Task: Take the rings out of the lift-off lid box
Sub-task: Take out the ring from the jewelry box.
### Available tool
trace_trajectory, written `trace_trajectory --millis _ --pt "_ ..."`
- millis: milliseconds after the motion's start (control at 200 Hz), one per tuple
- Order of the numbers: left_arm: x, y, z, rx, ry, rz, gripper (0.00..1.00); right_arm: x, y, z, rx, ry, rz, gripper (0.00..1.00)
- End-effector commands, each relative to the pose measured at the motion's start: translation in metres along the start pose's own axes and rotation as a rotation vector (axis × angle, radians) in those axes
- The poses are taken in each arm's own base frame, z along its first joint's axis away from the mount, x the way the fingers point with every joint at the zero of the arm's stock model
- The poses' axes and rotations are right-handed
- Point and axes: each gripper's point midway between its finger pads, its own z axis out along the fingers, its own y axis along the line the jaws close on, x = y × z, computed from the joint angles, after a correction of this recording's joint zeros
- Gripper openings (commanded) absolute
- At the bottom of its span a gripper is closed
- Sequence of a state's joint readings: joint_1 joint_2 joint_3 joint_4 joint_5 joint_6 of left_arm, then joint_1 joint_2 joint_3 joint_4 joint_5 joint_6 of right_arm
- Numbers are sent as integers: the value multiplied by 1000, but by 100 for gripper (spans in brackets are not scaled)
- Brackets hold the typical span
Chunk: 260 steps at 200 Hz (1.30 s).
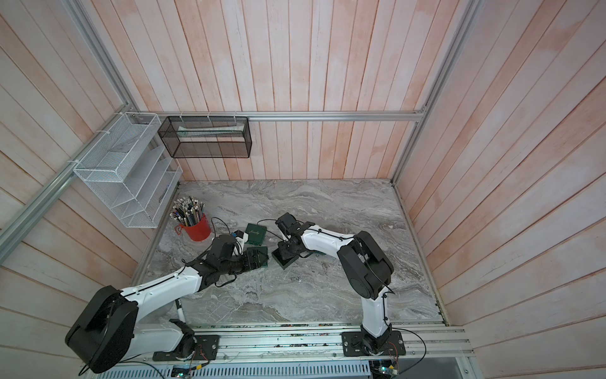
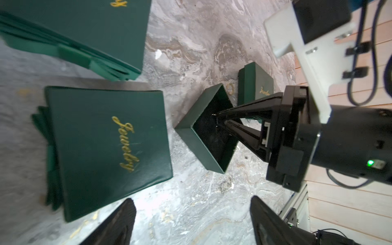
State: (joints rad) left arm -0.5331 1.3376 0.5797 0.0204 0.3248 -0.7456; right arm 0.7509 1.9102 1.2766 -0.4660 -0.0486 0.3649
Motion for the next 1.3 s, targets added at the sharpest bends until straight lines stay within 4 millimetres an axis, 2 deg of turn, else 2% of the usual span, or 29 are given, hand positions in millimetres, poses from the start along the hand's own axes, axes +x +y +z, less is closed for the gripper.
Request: trace_trajectory --millis 0,250,365,810,895,1045,1295 --pt "-13 -12 10 28 -33 -13 83 4 9 -12 -65 -7 99 0" --pt "-14 -23 33 14 -7 7 78 4 11 -28 -181 -58 206 0" --pt "-13 -26 38 13 0 15 76 3 8 -35 -201 -81 235 0" --pt "-22 -42 55 52 -5 21 73 -6 27 -57 -357 -134 259 0" --pt "-27 -46 56 61 -15 25 69 -6 29 -58 -367 -133 262 0" --pt "-29 -48 57 62 -24 36 48 -7 32 -63 -404 -138 269 0" --pt "-29 -44 63 35 -5 44 28 -8 27 -67 -379 -158 265 0"
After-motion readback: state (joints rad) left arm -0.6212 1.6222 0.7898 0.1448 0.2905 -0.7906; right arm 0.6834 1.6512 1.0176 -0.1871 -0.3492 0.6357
